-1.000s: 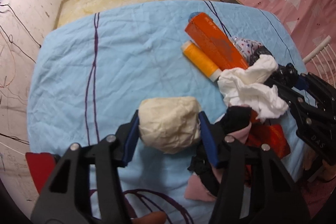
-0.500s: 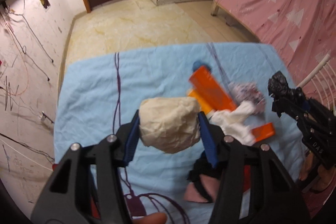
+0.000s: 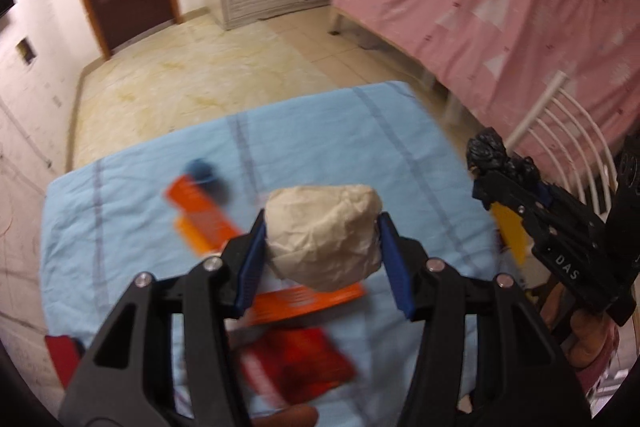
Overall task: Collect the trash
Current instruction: 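Carry the cream lump and black bag to the yellow bin and release both, then grasp the pink-and-black sock with the left tool while the right tool grasps the red knit hat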
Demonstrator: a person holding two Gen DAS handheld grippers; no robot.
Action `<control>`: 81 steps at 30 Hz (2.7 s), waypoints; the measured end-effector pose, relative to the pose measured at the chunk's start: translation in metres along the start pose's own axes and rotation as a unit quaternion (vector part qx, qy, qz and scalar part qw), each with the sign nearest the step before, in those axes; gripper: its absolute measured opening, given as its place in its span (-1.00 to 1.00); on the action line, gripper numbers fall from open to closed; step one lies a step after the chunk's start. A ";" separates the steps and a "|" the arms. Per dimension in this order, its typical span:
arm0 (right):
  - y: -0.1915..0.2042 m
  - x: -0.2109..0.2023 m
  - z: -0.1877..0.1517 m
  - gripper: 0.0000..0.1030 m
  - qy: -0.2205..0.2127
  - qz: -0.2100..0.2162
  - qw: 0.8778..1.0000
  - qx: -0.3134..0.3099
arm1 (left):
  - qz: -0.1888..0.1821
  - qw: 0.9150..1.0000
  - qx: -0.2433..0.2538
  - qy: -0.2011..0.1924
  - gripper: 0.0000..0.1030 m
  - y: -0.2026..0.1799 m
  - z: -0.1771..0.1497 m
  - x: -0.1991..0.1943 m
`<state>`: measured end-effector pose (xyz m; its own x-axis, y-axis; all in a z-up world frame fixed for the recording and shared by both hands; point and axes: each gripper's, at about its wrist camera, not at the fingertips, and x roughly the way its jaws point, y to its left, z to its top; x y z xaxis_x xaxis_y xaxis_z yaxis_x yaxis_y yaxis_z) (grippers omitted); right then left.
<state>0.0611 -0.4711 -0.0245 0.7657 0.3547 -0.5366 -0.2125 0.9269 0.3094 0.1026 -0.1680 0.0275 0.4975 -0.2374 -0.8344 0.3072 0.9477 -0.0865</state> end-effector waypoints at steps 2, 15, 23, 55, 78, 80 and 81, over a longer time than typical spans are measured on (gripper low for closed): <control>-0.018 -0.010 -0.002 -0.52 -0.004 -0.010 1.000 0.011 | -0.007 1.000 0.014 0.003 0.00 -0.019 0.003 0.008; -0.116 -0.050 -0.028 -0.51 -0.020 -0.067 0.994 0.080 | -0.042 0.996 0.063 0.038 0.00 -0.120 0.014 0.059; -0.147 -0.040 -0.049 -0.39 0.016 -0.079 0.992 0.101 | -0.059 0.994 0.083 0.050 0.02 -0.171 0.025 0.078; -0.094 -0.032 -0.032 0.30 0.014 -0.047 0.997 0.064 | -0.076 0.997 -0.012 0.008 0.35 -0.101 0.030 0.028; 0.060 0.030 -0.030 0.33 0.070 0.040 0.995 -0.057 | 0.002 0.995 -0.095 -0.031 0.50 0.074 -0.043 -0.046; 0.069 0.032 -0.032 0.33 0.075 0.045 0.994 -0.063 | 0.009 0.994 -0.106 -0.027 0.50 0.087 -0.054 -0.045; 0.074 0.034 -0.033 0.33 0.077 0.048 0.994 -0.067 | 0.009 0.994 -0.109 -0.025 0.50 0.092 -0.058 -0.045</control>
<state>0.0514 -0.3866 -0.0462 0.6377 0.4467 -0.6275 -0.3670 0.8924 0.2624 0.0614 -0.0572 0.0254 0.5435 -0.2249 -0.8087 0.1171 0.9743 -0.1922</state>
